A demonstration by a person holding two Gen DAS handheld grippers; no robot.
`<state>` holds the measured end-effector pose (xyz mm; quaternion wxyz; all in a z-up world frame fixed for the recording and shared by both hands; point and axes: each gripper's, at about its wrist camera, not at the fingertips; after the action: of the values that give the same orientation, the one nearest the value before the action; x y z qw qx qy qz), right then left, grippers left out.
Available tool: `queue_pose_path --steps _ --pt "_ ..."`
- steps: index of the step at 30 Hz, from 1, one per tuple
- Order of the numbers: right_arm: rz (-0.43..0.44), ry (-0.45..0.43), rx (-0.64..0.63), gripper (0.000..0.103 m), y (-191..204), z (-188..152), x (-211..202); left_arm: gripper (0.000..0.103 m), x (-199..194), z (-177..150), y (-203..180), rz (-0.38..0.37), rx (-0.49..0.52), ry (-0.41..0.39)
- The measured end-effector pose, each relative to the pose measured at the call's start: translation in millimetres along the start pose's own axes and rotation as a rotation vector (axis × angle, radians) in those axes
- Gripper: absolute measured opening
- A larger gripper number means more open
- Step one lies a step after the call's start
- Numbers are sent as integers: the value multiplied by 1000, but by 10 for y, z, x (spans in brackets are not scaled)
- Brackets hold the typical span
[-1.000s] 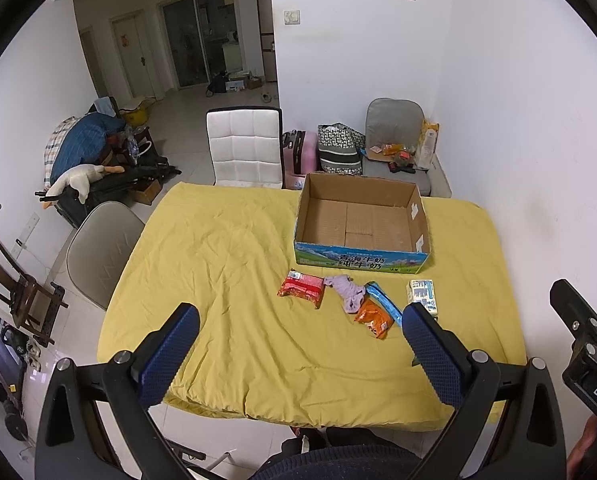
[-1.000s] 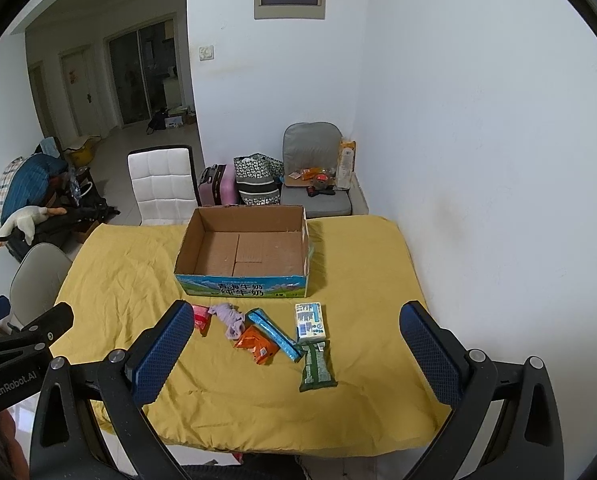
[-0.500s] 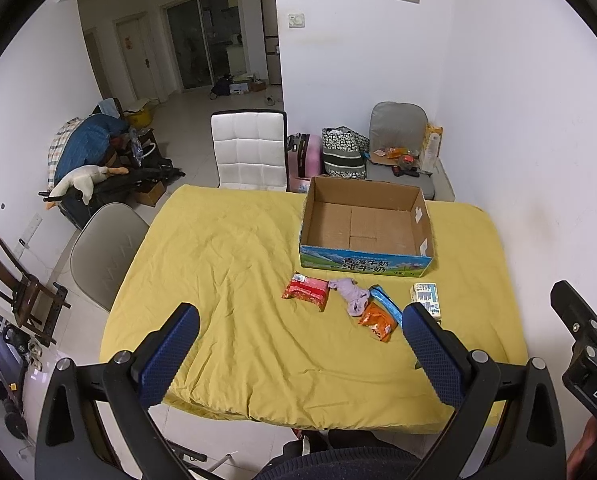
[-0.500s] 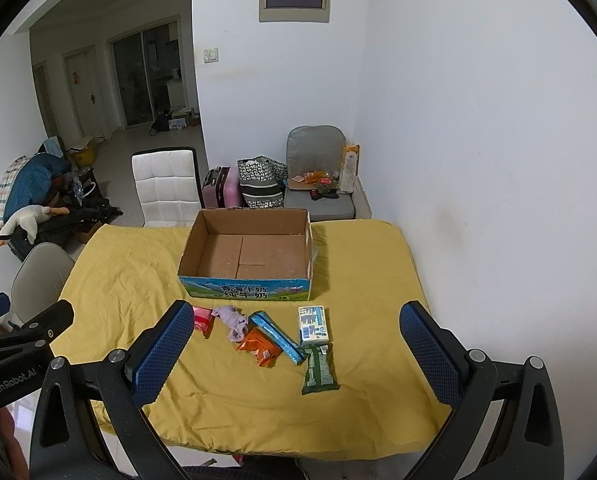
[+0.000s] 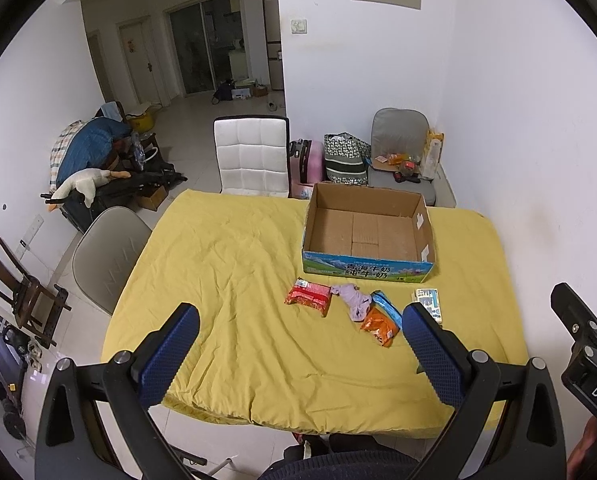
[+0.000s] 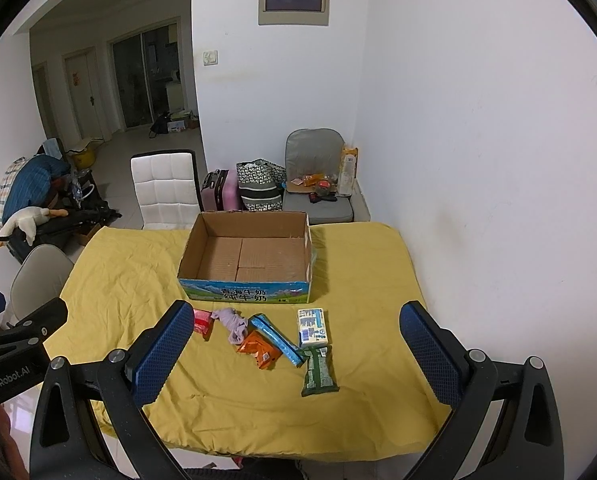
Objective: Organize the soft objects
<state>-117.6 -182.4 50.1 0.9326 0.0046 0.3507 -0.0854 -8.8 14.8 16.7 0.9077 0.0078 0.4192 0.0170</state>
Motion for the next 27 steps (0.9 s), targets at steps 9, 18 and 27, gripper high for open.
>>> queue_pose_path --steps 9,18,27 --pt "2 -2 0 103 12 2 -2 103 1 -1 3 2 1 -1" --pt "5 -6 1 103 7 16 -5 103 -6 4 8 3 1 -2" --pt "-1 40 22 103 -33 -38 232 103 463 30 -10 14 -33 73"
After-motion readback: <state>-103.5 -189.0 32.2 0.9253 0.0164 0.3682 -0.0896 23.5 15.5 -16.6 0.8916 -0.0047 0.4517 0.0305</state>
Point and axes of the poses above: each gripper's, at about its wrist camera, not at the fingertips, and x roughly the way its jaws point, y to its left, z to its top, and after that the axes turned 1 degree about -y, right-handed
